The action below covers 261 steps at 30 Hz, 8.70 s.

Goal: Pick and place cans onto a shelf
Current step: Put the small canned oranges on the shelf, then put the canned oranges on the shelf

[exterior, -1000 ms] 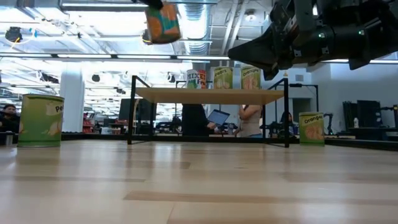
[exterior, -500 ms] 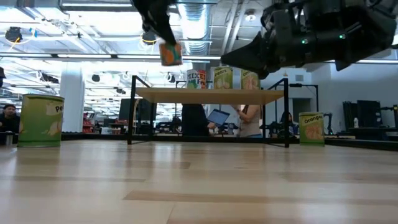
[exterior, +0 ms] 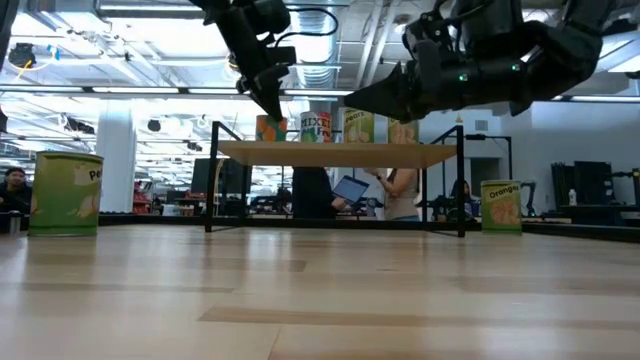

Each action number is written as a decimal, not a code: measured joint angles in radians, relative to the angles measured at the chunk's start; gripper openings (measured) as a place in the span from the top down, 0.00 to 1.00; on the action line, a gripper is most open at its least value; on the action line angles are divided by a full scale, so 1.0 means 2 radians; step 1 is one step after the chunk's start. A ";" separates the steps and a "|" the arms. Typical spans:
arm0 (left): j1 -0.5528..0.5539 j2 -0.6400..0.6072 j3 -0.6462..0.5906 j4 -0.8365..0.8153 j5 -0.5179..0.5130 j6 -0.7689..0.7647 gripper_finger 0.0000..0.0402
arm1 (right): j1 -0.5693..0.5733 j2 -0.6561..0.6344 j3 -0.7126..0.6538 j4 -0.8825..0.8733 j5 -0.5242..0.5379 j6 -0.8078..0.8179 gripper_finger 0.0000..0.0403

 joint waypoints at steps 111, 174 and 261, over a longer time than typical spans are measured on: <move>-0.008 -0.041 0.002 0.048 0.003 0.017 0.76 | -0.002 0.000 0.008 -0.014 -0.019 0.000 0.95; -0.301 -0.389 -0.616 0.646 0.046 -0.033 1.00 | 0.108 -0.350 0.082 -0.989 0.309 0.512 0.95; -0.301 -0.389 -0.616 0.624 0.045 -0.034 1.00 | -0.320 -0.133 0.149 -0.892 0.192 -0.072 0.49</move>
